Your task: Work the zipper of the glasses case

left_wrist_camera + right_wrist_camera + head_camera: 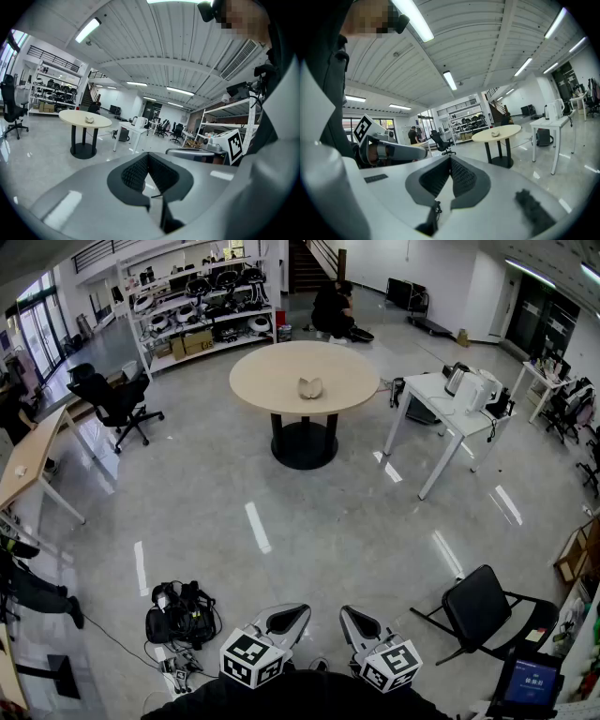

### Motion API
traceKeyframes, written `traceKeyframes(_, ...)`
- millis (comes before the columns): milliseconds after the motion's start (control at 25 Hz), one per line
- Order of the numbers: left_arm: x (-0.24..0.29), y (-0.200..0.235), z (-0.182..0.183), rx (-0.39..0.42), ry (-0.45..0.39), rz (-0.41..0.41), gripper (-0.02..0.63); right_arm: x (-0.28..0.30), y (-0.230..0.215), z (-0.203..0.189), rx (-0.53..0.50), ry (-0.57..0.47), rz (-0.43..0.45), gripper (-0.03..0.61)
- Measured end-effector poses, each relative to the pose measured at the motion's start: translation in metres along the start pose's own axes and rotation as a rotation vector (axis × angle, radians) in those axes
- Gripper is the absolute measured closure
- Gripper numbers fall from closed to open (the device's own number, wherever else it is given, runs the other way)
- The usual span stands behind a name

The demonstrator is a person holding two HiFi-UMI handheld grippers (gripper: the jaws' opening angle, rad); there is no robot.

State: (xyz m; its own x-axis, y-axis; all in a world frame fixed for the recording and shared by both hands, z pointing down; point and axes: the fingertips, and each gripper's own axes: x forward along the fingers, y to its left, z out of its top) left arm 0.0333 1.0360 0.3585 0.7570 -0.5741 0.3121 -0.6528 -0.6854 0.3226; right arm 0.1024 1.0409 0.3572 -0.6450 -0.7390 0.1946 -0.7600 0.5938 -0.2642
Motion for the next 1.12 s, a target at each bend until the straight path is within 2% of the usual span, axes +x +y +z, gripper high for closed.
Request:
traceKeyframes(280,0.039,0.037,0.009,-0.016,0.021,-0.03,0.607,0.039,-0.038,0.01,-0.005,0.004,-0.033,0.579)
traceKeyframes(640,0.069,0.152,0.062,-0.049,-0.012,-0.092,0.607,0.158,-0.067,0.046,-0.016,0.033,-0.084,0.579)
traceKeyframes(840,0.068,0.224,0.082,-0.097,-0.042,-0.075,0.607,0.224,-0.071,0.054,-0.005,0.068,-0.089,0.579)
traceKeyframes(1120,0.087,0.274,0.09,-0.143,-0.027,-0.092,0.607,0.272,-0.09,0.062,0.008,0.11,-0.117,0.578)
